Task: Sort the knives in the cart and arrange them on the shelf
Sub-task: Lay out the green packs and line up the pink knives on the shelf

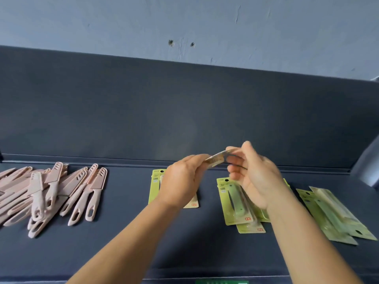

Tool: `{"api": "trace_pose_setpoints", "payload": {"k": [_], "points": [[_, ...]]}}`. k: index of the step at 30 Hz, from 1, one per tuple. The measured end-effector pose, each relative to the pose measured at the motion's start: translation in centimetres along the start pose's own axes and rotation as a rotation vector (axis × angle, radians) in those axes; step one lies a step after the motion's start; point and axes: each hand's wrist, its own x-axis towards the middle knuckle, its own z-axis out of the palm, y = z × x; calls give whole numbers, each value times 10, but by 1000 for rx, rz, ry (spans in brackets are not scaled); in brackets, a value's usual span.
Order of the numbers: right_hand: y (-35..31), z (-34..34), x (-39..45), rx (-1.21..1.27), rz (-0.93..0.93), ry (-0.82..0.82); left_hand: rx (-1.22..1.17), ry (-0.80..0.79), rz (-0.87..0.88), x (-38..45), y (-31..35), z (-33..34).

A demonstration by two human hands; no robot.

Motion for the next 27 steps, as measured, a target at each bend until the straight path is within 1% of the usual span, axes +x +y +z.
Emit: {"api": "trace_pose_setpoints", "payload": {"k": [1,2,4,5,7,9,11,12,15,16,18,20,22,25,27], "points": [[1,-1,2,-7,-29,14,-77,11,-62,3,4,-2],[4,-2,4,-84,-68,30,-164,8,-140,6,9,-3],[13,-1,3,-361,-162,16,-343,-8,-310,12,17,-4],[19,0,2,-439,-190,-21,-420,-10,-373,13,21,-2],[29,5,0,-461,-190,-69,-524,-6,-477,12,24,2],[32,10,-3,-431,-157,-61,-541,-12,-548,7,22,6],[37,11,-3,-457,-138,-24,-470,-72,-544,1,16,8],[40,11,0,-514,-151,12,-369,-145,-521,-2,12,8],[50,13,9,-763,-188,82,170,-451,-357,-16,-12,7],[53,14,12,-846,-196,73,305,-518,-311,-23,-21,6],[58,20,15,-973,-195,37,463,-620,-289,-34,-35,4],[65,29,17,-1089,-166,2,493,-718,-298,-43,-44,2],[75,35,21,-1198,-94,-9,468,-779,-272,-47,-49,-1],[80,40,25,-1297,36,-16,424,-789,-239,-45,-53,-7],[79,39,25,-1414,32,-28,410,-786,-221,-45,-56,-8]]}}
